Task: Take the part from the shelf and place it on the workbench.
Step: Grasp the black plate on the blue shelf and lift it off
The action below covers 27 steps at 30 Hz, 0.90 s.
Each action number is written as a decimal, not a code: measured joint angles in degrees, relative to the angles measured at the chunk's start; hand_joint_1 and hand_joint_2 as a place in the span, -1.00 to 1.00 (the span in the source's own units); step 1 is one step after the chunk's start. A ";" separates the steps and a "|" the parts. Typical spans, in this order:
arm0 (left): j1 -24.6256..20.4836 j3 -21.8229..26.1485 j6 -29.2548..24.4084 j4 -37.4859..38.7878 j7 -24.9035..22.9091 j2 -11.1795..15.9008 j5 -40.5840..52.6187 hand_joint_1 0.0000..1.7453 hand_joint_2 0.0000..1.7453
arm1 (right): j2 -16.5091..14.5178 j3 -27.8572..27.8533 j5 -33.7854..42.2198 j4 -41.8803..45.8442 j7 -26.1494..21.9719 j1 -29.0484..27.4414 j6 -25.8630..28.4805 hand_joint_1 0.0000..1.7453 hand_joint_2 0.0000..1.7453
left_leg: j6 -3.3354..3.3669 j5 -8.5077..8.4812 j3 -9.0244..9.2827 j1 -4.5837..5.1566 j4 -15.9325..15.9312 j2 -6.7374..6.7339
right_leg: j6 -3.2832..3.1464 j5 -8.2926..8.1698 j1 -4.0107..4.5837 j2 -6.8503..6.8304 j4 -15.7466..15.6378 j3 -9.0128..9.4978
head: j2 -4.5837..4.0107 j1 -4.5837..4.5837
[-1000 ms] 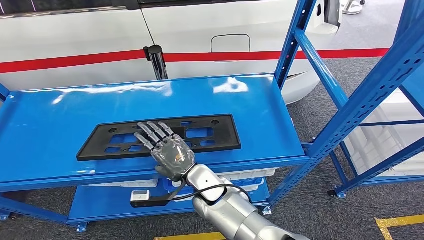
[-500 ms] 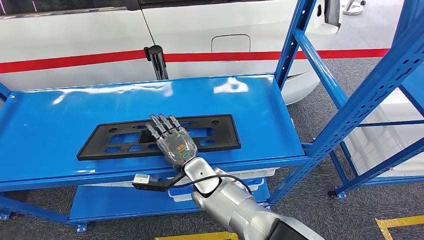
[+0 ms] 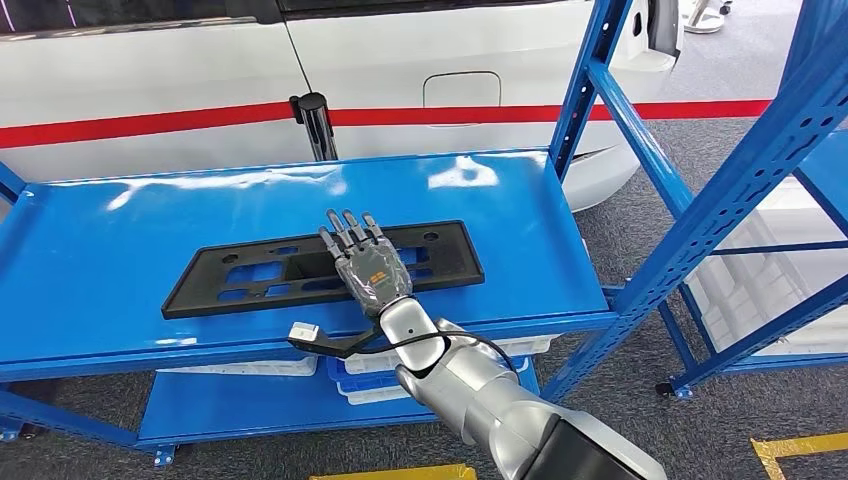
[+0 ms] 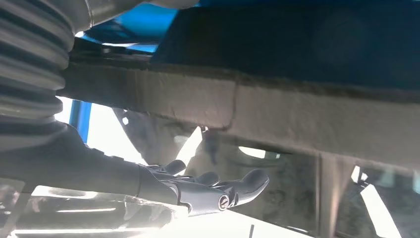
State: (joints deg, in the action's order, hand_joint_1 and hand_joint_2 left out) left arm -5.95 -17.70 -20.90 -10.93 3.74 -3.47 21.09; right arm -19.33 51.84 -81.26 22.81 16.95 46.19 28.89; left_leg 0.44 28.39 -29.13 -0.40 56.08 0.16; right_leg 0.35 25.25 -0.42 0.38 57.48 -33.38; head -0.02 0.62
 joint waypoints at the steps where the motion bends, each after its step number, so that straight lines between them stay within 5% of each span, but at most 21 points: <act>1: 0.00 0.01 0.00 0.00 0.00 -0.01 0.01 -1.00 -1.00 | 0.02 0.00 -0.33 -0.18 1.04 0.15 -0.72 0.00 1.00 | 0.00 0.00 0.04 0.00 0.00 0.00 | 0.00 0.00 0.00 0.00 0.00 0.03 | 0.00 0.00; 3: 0.03 0.06 0.00 0.00 0.01 -0.03 0.04 -1.00 -1.00 | 0.09 -0.03 -0.70 -0.62 2.79 0.49 -2.21 0.78 1.00 | 0.00 0.00 0.11 0.00 0.00 0.00 | 0.00 0.00 0.00 0.00 0.00 0.10 | 0.01 0.00; 5: 0.09 0.14 -0.01 0.00 0.04 -0.06 0.07 -1.00 -1.00 | 0.15 -0.17 -0.54 -1.06 3.46 0.71 -3.22 0.95 1.00 | 0.00 0.00 0.16 0.00 0.00 -0.01 | 0.00 0.00 0.00 0.00 0.00 0.13 | 0.01 -0.01; 21: 0.28 1.06 -0.26 0.00 -0.10 -0.15 1.00 -1.00 -1.00 | 0.34 -4.90 1.77 -2.73 -0.96 -0.07 -0.42 1.00 1.00 | 0.00 0.00 0.17 0.00 0.00 -0.01 | 0.00 0.00 0.00 0.01 0.00 0.09 | 0.01 -0.01; 27: 0.28 1.09 -0.26 0.00 -0.30 -0.14 1.31 -1.00 -1.00 | 0.38 -9.87 8.84 -2.75 -8.26 -0.63 2.39 1.00 1.00 | 0.00 0.00 0.15 0.02 0.01 -0.01 | 0.00 0.00 -0.02 0.01 0.00 0.10 | 0.00 -0.01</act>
State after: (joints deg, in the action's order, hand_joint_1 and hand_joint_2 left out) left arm -5.67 -16.61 -21.16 -10.93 3.44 -3.61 22.40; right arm -18.94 41.98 -72.42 20.06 8.69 45.56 31.28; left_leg 0.44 28.40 -28.98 -0.39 56.08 0.15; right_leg 0.36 25.25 -0.45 0.39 57.48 -33.29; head -0.02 0.61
